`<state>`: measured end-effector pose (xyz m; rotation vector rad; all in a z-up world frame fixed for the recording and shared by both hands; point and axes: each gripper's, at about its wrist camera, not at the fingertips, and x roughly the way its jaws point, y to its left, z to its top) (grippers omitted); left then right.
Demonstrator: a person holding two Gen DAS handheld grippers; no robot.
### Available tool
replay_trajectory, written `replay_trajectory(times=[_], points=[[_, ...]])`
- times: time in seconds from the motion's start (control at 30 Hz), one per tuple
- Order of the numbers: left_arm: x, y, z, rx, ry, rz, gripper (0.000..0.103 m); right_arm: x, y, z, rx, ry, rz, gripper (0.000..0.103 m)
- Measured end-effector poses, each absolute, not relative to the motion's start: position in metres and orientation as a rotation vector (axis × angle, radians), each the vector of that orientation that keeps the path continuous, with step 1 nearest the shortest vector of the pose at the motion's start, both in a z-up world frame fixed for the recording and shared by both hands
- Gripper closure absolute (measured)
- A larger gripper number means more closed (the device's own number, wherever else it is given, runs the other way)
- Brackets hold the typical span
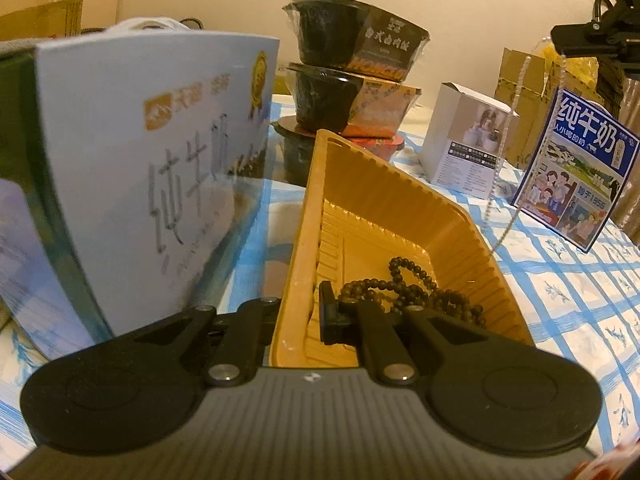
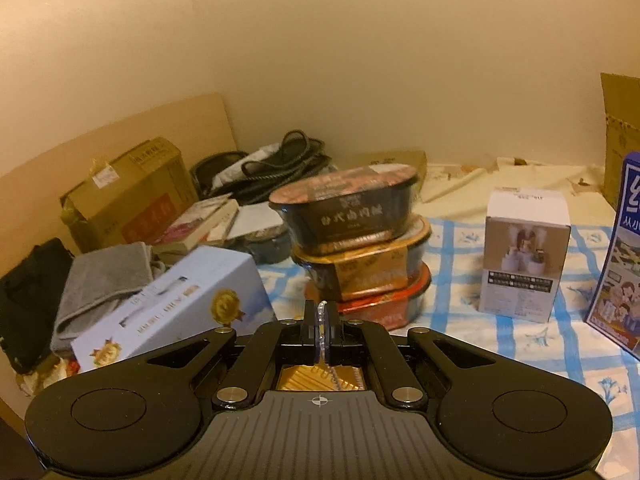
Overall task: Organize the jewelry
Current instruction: 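Lift the pearl necklace high and lower it into the tray, then open the right tool to release the necklace in the tray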
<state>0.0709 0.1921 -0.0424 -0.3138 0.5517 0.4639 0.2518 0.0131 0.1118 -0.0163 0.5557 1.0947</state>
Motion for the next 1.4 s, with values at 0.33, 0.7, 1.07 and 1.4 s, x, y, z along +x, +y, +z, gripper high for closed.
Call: replay_trajectory(times=[0.33,0.7,1.07,1.4], points=[[0.098,0.182,-0.054,-0.331,0.552,0.432,0.096,0.269,0.013,0.100,-0.016,0.568,1.042,0.101],[0.105,0.184,-0.058,-0.355,0.566,0.419,0.096,0.287,0.025,0.050,-0.027,0.738,1.056,0.101],[0.106,0.188,-0.059,-0.374,0.579,0.420,0.096,0.294,0.021,0.029,-0.052,0.808,1.007,0.091],[0.102,0.196,-0.067,-0.442,0.636,0.431,0.085,0.275,0.003,0.009,-0.066,0.855,0.953,0.045]])
